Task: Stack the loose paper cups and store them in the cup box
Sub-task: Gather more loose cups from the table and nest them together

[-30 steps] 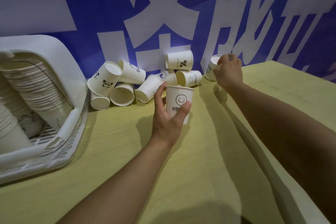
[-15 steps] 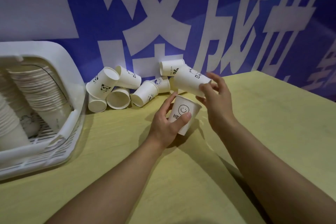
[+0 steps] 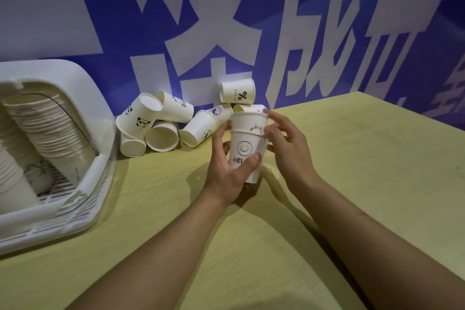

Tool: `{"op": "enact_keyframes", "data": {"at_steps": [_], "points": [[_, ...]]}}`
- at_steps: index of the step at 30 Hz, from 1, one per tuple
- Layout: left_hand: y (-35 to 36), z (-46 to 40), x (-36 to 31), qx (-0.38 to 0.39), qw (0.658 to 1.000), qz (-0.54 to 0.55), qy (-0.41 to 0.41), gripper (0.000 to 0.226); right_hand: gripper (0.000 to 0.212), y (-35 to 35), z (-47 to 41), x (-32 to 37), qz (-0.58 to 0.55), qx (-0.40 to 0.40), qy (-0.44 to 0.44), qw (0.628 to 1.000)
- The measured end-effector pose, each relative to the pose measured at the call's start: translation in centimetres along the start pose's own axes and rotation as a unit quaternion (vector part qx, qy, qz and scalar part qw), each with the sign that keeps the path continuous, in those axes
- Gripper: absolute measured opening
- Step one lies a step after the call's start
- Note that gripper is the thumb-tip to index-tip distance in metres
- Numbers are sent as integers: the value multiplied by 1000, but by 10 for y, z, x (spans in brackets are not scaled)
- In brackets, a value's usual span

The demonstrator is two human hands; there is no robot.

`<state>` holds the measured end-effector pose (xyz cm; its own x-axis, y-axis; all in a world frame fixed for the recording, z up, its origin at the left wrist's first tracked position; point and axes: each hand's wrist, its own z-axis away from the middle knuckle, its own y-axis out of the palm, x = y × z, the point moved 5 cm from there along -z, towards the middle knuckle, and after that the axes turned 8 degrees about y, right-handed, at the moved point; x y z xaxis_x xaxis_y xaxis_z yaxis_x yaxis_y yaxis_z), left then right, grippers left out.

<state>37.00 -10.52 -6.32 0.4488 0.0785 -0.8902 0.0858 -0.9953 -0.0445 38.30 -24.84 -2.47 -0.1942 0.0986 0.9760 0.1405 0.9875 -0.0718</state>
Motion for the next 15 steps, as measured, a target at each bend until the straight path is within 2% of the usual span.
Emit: {"op": "enact_keyframes", "data": {"at_steps": [3,5,9,11,15], "points": [[-5,-2,1,-58,998,14,3,90,27,4,3,-2,56,18,-32,998],[-7,-2,0,-81,997,9,7,84,31,9,5,-5,86,32,-39,995],[-13,-3,2,-143,989,31,-1,74,37,19,-13,-8,154,6,-64,986],[-16,-3,3,-171,984,47,-4,75,38,23,-40,-4,226,-13,-78,971],[-22,-5,7,-223,969,101,-38,76,47,39,-99,12,380,-2,-121,917]]}}
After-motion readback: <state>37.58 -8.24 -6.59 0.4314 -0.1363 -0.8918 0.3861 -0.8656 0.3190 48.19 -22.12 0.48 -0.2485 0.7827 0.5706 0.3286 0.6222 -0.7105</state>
